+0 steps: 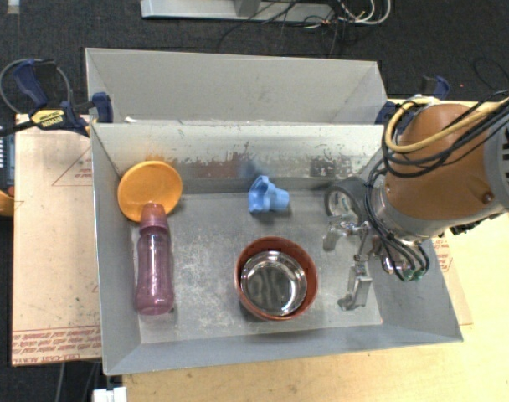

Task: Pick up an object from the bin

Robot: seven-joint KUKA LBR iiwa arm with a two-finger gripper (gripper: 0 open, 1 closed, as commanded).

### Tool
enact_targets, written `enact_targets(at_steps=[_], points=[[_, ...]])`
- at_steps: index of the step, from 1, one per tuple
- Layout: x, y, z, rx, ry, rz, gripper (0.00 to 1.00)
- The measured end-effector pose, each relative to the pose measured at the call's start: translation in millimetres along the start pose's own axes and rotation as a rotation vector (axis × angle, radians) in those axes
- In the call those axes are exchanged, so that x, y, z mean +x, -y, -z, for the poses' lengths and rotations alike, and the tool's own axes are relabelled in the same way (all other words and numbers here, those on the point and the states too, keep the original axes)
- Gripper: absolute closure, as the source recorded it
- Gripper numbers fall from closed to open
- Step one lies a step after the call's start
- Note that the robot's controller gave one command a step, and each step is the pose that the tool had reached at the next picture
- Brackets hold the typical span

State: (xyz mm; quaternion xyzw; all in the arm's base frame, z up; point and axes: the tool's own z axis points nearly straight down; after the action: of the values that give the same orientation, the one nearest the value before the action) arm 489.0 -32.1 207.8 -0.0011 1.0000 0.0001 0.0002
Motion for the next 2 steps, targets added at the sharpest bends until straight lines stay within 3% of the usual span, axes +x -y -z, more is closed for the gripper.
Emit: enact_targets(at_steps=[1, 2], points=[[0.0, 0, 0, 0.0, 0.0, 0.0, 0.0], [-14.1, -70, -32, -0.002, 0.001, 0.217, 0.0]])
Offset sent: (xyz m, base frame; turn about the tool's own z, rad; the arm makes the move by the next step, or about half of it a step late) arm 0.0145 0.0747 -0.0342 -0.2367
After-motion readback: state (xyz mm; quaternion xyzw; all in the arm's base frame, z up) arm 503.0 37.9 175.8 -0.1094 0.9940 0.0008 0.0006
